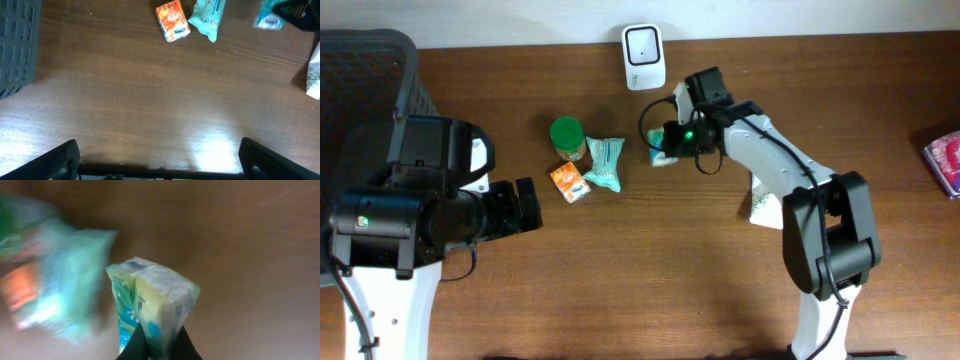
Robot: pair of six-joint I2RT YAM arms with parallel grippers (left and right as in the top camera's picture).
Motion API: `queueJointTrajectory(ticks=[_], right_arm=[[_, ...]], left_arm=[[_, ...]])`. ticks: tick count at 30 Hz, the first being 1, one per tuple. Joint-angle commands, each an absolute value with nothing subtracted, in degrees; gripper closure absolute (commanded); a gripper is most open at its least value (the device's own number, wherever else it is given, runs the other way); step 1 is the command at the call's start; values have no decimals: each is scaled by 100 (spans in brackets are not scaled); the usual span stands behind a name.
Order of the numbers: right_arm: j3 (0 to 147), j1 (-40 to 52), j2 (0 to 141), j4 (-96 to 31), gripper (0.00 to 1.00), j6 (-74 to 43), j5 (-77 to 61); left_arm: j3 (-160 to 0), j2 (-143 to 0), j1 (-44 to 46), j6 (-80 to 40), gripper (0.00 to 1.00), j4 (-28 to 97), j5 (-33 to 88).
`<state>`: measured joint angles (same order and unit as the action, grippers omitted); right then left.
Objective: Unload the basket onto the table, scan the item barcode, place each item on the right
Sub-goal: 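Carry the green pack to the far right and release it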
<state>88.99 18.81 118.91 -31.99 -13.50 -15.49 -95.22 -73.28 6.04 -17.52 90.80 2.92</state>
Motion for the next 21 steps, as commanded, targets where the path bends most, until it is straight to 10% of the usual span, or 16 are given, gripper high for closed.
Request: queueJointTrajectory(ticks=[1, 13, 21], right_arm=[[9170, 2178, 11854, -2163, 96, 193, 1538], [9185, 2244, 12787, 2683, 96, 1761, 1072], [11653, 2241, 13461, -226, 96, 1302, 779]], left_arm=[[-9537, -7273, 596, -1704, 1, 9074, 250], [-9537, -7273, 596, -1704, 1, 9072, 252], [-9537, -7273, 596, -1704, 1, 9074, 250]])
